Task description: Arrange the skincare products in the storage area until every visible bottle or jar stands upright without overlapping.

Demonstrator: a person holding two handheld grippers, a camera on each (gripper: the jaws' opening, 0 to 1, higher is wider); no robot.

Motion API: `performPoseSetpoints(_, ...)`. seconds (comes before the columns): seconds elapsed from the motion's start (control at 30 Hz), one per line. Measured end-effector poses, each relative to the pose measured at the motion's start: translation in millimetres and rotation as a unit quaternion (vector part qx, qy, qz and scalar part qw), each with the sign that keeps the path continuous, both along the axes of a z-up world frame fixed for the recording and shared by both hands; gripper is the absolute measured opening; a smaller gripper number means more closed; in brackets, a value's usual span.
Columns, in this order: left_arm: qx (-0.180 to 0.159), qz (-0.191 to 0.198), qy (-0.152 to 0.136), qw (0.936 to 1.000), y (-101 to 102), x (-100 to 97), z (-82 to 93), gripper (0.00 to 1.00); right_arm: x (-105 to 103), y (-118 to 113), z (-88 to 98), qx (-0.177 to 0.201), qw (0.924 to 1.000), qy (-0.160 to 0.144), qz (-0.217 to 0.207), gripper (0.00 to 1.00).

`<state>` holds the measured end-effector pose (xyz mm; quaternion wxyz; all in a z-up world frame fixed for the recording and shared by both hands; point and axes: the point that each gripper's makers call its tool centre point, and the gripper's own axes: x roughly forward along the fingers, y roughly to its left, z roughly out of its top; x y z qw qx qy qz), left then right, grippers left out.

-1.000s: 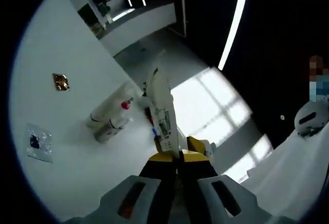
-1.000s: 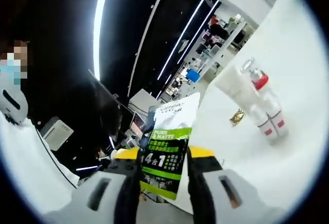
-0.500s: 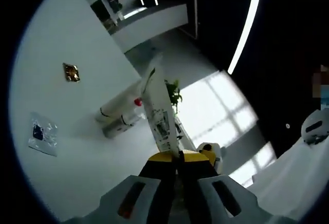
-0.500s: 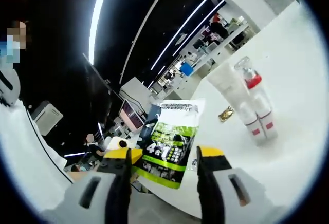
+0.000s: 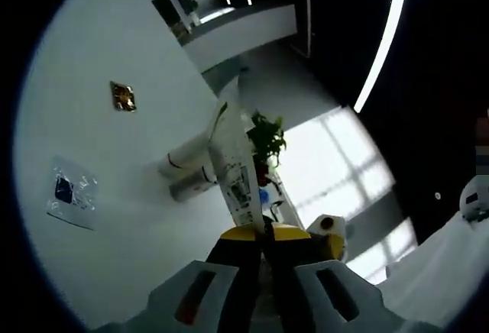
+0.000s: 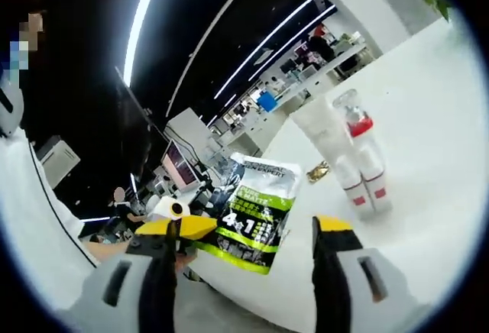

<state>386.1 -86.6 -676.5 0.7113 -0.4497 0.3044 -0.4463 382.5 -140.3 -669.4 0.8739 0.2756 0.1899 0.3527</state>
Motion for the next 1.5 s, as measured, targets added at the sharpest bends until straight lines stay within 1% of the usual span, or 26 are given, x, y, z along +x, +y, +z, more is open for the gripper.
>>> performPoseSetpoints(0.23, 0.013, 0.002, 0.015, 0.9998, -3.7, 7.8, -14.6, 0.0, -0.2, -9.5, -10.7, -0.032, 0.9995, 0.003, -0.006, 0.78)
performPoseSetpoints(0.33, 0.016, 0.001, 0.019, 0.9997, -6.6, 10.0, -18.4, 0.0, 1.7, -11.2, -10.6, -0.034, 0.9993, 0.003, -0.012, 0.83)
performPoseSetpoints(0.7, 0.031, 0.006, 0.038, 0.9988, -8.2, 19.4, -36.3, 0.0, 4.0, -19.8, -18.4, -0.08, 0.9967, 0.0, -0.014, 0.88)
performPoseSetpoints(0.87, 0.042, 0.006, 0.045, 0.9981, -9.1, 25.6, -45.8, 0.0, 6.1, -31.8, -24.8, -0.125, 0.9919, -0.003, -0.02, 0.89)
performPoseSetpoints(1.07, 0.054, 0.002, 0.054, 0.9971, -12.3, 30.3, -56.0, 0.0, 8.4, -43.6, -29.4, -0.153, 0.9878, -0.005, -0.03, 0.91)
performPoseSetpoints(1.23, 0.067, -0.003, 0.056, 0.9961, -15.8, 34.7, -64.6, 0.0, 9.1, -49.2, -33.1, -0.17, 0.9849, -0.006, -0.033, 0.92)
performPoseSetpoints(1.37, 0.073, 0.001, 0.06, 0.9956, -17.6, 40.7, -70.4, 0.0, 9.1, -53.6, -36.7, -0.188, 0.9816, -0.007, -0.033, 0.92)
performPoseSetpoints(1.5, 0.081, 0.003, 0.064, 0.9947, -19.2, 44.1, -77.2, 0.0, 10.2, -57.4, -37.0, -0.19, 0.9809, -0.007, -0.039, 0.93)
